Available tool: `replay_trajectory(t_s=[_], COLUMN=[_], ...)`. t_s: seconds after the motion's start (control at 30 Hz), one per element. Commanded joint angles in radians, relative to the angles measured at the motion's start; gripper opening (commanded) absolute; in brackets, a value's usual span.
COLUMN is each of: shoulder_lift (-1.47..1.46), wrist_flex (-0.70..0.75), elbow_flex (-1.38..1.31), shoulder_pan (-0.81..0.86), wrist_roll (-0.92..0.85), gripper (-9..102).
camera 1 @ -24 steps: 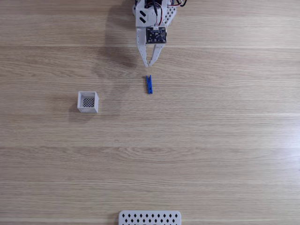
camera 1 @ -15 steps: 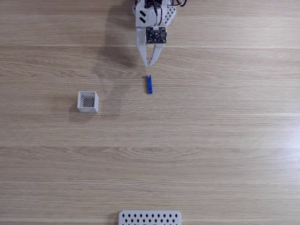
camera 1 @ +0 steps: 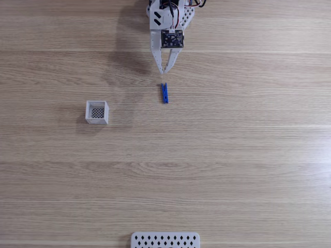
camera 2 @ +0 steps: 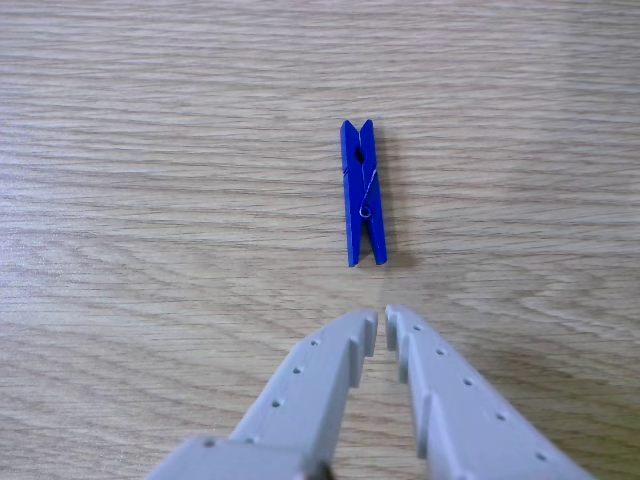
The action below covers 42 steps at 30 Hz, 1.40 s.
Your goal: Grasp a peg and put it in the crate.
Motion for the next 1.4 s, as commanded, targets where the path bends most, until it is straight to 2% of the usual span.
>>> replay_trajectory(t_s=[0.0,0.2,0.57,0.73,0.87,1.17,1.37], shoulder_lift=[0.018,-0.167,-1.034,-1.304,-1.388,-1.407,-1.410], wrist_flex=[-0.009,-0.009,-0.006,-0.011,-0.003,-0.038,-0.156], elbow_flex=[0.020,-0.086,-0.759,-0.986,-1.015,-0.950,-0.884], shoulder_pan=[-0.011,-0.009,-0.005,0.000,0.003,-0.003,-0.006], wrist_roll=[0.012,-0.003,0.009,0.011,0.011,0.009,-0.002], gripper=[-1,0,0,0,3,25,26])
